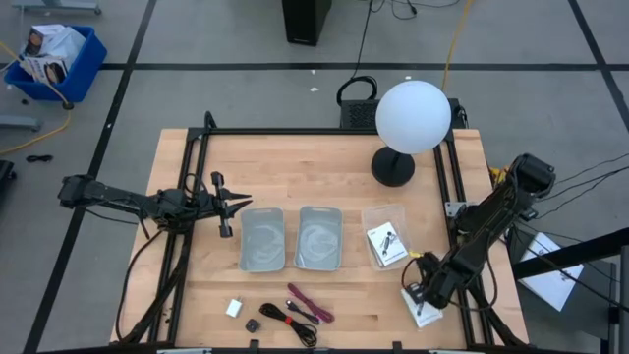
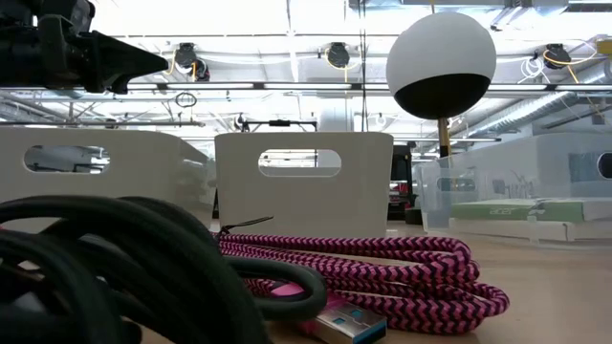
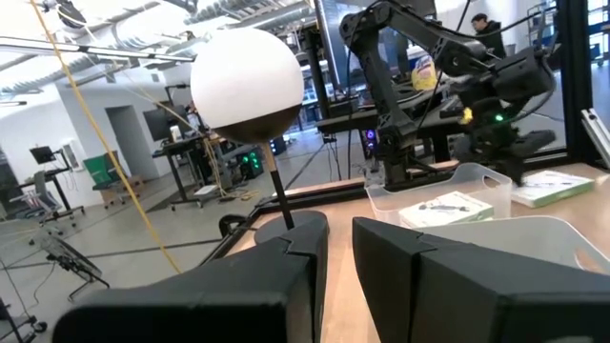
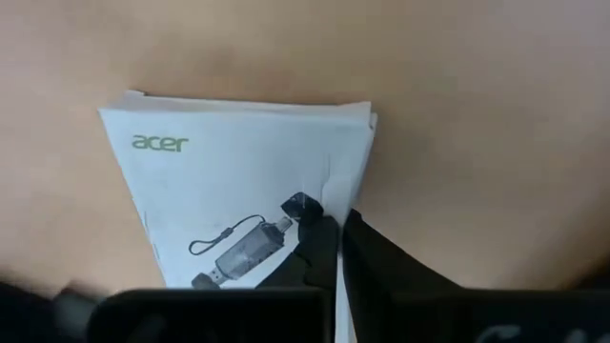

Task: Pick and place items into bin
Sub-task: Put the white card reader box into the transparent bin

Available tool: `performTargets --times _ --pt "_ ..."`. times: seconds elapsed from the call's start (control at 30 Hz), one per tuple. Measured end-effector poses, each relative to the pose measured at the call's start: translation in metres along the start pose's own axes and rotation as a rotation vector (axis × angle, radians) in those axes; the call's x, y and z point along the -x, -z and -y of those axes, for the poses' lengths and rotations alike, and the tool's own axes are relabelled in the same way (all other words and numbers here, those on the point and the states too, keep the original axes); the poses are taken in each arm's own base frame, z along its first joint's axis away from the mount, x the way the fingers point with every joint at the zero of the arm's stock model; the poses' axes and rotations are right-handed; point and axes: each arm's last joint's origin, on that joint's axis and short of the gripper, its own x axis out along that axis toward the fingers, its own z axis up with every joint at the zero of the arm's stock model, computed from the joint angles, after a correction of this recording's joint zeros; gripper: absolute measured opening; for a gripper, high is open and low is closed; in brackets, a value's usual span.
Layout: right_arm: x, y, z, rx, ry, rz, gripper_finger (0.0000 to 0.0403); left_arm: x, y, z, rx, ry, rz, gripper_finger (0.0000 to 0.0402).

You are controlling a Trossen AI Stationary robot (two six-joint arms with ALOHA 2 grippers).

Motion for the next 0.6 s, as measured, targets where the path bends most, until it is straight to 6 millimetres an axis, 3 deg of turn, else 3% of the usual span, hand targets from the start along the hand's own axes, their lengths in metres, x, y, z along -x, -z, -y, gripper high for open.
performTargets --times 0.3,0.6 --pt "0.050 0.011 -0.011 0.016 -0.009 0.071 0.0000 0.000 0.000 0.000 0.000 0.000 0.000 0.0063" --pt "0.082 0.013 -0.031 0.085 -0.138 0.180 0.0000 0.000 0.000 0.000 0.000 0.000 0.001 0.0063"
